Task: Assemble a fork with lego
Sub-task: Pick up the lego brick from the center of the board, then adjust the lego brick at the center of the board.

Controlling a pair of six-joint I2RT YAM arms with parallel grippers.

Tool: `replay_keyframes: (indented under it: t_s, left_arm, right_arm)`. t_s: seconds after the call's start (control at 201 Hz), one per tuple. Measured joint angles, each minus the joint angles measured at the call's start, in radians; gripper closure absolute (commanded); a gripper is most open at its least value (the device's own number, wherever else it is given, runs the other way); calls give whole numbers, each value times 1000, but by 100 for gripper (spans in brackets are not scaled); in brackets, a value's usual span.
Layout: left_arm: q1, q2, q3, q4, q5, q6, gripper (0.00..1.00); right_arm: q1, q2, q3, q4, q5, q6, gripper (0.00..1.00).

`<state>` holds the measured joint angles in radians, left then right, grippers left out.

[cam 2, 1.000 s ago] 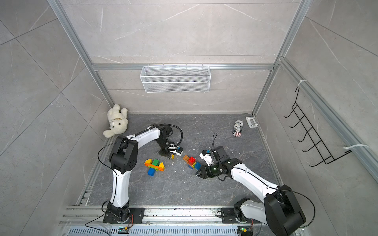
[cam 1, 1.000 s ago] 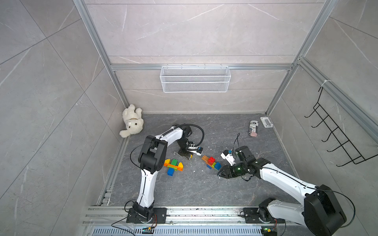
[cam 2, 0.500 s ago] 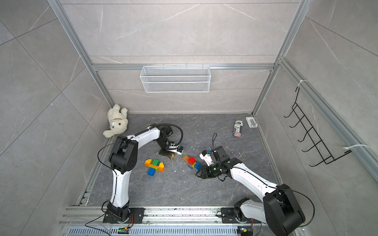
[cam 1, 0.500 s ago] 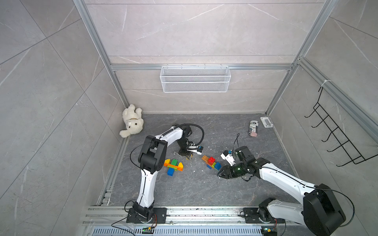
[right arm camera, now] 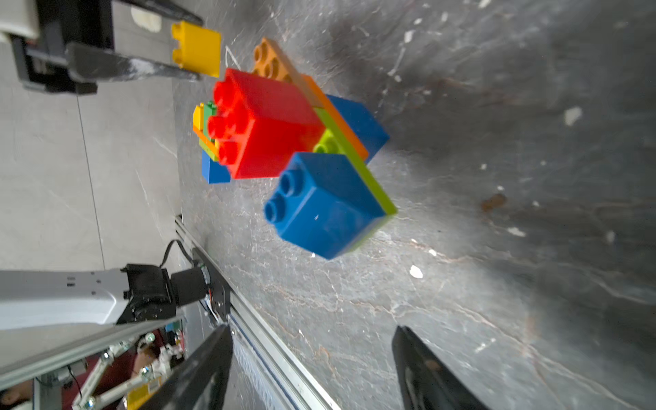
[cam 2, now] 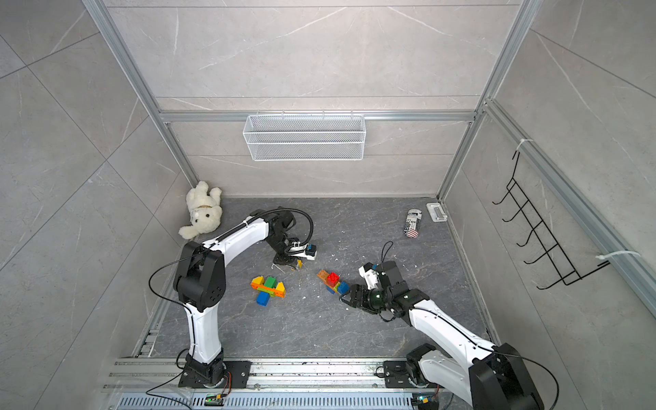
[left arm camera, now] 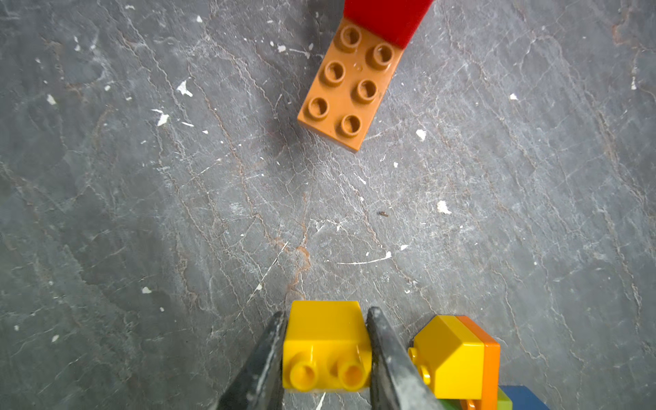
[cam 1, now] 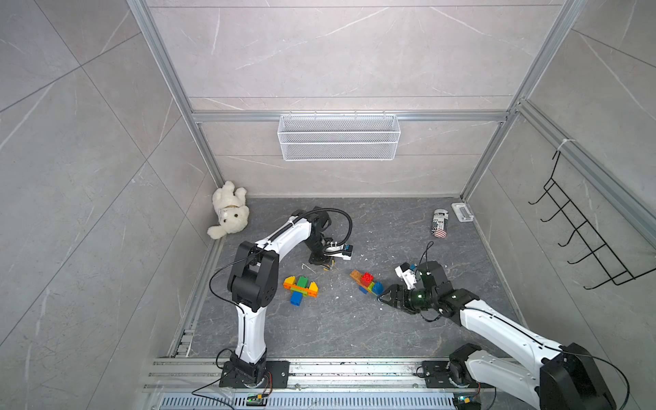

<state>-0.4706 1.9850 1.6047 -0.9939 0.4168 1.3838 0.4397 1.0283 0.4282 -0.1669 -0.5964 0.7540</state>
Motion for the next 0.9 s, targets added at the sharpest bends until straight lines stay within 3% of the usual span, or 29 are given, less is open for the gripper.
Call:
replay_keyframes:
  t_s: [0.149, 0.353, 0.632, 0.791, 0.851, 0.896]
  left_arm:
    - [0, -27, -39, 19, 34, 5, 94]
    - [0, -27, -40, 28, 66, 54, 95]
    - [-1, -27, -40, 28, 86, 70, 95]
    - [-1, -27, -29, 24, 86, 72, 95]
    - [-1, -26, -25, 23, 85, 72, 95]
    - [-1, -26, -22, 20, 84, 72, 95]
  right_arm:
    - [0, -120, -144, 172, 79, 196, 26]
    - [27, -60, -181, 404, 133, 351, 24]
    - [81, 229, -249, 843, 163, 500, 27]
    - [86, 448, -288, 1207, 159, 583, 32]
    - [86, 545, -301, 1360, 154, 617, 35]
    - [88, 599, -302, 1439, 152, 630, 45]
